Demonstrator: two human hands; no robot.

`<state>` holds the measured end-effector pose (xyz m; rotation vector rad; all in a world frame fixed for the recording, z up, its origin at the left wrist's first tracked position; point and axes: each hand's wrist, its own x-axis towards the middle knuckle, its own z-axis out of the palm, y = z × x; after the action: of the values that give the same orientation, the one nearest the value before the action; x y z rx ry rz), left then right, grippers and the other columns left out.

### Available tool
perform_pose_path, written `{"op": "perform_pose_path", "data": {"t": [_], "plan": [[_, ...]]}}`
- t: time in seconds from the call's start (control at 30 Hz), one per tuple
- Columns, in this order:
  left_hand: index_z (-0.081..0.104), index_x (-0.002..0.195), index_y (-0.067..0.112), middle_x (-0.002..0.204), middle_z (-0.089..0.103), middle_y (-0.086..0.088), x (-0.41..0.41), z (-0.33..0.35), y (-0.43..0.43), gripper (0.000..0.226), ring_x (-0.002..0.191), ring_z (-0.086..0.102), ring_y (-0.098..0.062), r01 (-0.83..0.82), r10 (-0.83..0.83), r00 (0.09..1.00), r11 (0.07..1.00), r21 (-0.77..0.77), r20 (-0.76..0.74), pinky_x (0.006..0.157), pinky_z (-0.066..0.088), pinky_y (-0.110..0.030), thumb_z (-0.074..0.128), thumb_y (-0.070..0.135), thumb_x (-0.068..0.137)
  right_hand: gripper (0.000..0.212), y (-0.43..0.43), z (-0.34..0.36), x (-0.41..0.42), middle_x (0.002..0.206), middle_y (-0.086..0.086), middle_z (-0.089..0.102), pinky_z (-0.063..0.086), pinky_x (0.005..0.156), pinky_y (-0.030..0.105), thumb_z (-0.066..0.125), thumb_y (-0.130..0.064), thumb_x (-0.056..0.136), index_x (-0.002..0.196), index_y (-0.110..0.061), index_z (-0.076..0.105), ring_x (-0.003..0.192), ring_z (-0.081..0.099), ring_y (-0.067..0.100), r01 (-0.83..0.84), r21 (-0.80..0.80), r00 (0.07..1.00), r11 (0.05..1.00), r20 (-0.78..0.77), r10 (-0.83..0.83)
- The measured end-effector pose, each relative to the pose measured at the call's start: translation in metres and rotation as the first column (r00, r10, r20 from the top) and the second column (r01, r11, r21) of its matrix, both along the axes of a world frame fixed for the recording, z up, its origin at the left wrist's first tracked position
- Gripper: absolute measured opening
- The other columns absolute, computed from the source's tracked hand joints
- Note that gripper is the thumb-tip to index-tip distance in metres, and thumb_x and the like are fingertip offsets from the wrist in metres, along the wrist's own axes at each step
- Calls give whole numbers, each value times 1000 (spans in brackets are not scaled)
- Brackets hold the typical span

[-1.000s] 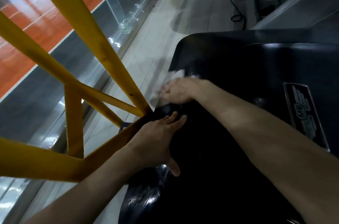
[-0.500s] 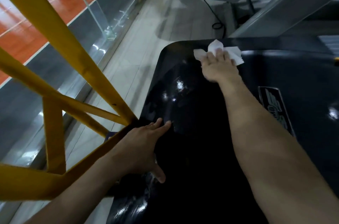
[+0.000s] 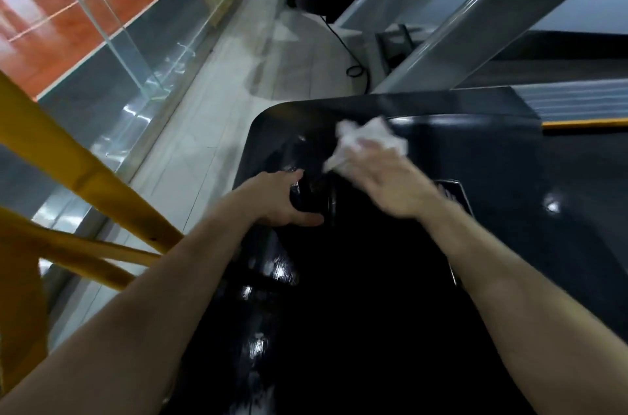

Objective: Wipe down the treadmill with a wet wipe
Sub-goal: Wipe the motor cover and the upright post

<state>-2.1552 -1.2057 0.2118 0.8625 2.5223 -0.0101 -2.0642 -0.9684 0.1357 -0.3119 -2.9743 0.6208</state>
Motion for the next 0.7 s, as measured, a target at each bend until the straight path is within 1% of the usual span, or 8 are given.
{"op": "perform_pose_path", "data": {"t": [0.1, 0.13, 0.2, 0.27, 0.4, 0.5, 0.57, 0.7], "plan": [[10, 170, 38, 177, 18, -8, 2, -1, -3, 127, 155, 37, -33, -10, 10, 1000, 999, -32, 9, 123, 36, -43, 67, 91, 70, 80, 76, -12, -37, 174, 12, 23, 24, 125, 63, 1, -65, 97, 162, -30, 33, 158, 21, 40, 428, 59, 898, 902, 88, -432], [10, 170, 40, 177, 17, -7, 4, 0, -3, 127, 155, 38, -33, -12, 12, 1000, 999, -38, 0, 123, 38, -44, 66, 92, 69, 81, 64, -6, -49, 173, 15, 25, 22, 125, 63, -4, -61, 95, 158, -33, 36, 157, 22, 40, 358, 102, 928, 928, 67, -365], [13, 170, 39, 176, 22, -5, 5, 0, -3, 124, 152, 42, -33, 0, -1, 999, 1000, -26, -34, 121, 39, -44, 65, 92, 71, 67, 2, 5, -78, 161, 13, 47, 30, 123, 57, 5, -51, 101, 145, -32, 52, 148, 38, 37, -128, 189, 991, 974, 65, 118], [18, 169, 37, 174, 30, -3, 9, 0, -6, 118, 147, 47, -33, -8, 8, 998, 1000, 8, -59, 117, 41, -43, 65, 90, 74, 66, -43, 13, -104, 162, 6, 48, 28, 125, 52, 10, -56, 104, 144, -32, 55, 152, 38, 31, -433, 201, 901, 879, 130, 414], [21, 168, 39, 175, 26, 1, 18, -8, -15, 115, 153, 39, -30, -74, 78, 996, 992, 99, -38, 122, 34, -42, 68, 87, 74, 62, -15, 30, -148, 162, 19, 41, 34, 119, 57, 16, -57, 101, 146, -30, 49, 151, 39, 41, -21, 182, 977, 983, 214, -19], [21, 168, 41, 176, 24, 3, 18, -12, -17, 112, 156, 35, -26, -77, 82, 996, 987, 142, -29, 123, 32, -42, 69, 85, 77, 31, -85, 55, -144, 127, 11, 60, 47, 87, 38, 39, -25, 105, 132, -20, 53, 119, 58, 36, -411, 202, 886, 889, 318, 337], [20, 168, 41, 175, 25, 5, 18, -14, -18, 109, 157, 31, -25, -65, 72, 997, 985, 160, -42, 124, 31, -41, 68, 83, 79, 36, -111, 47, -151, 136, 10, 56, 47, 102, 46, 41, -25, 109, 143, -20, 52, 124, 54, 32, -621, 131, 734, 773, 443, 515], [13, 169, 44, 178, 9, 5, 16, -16, -19, 114, 164, 16, -23, -88, 87, 996, 985, 145, 14, 129, 23, -43, 66, 87, 77, 58, -76, 45, -184, 170, 11, 33, 29, 124, 55, 32, -49, 109, 161, -24, 39, 155, 33, 35, -295, 317, 911, 901, 378, 165]]}}
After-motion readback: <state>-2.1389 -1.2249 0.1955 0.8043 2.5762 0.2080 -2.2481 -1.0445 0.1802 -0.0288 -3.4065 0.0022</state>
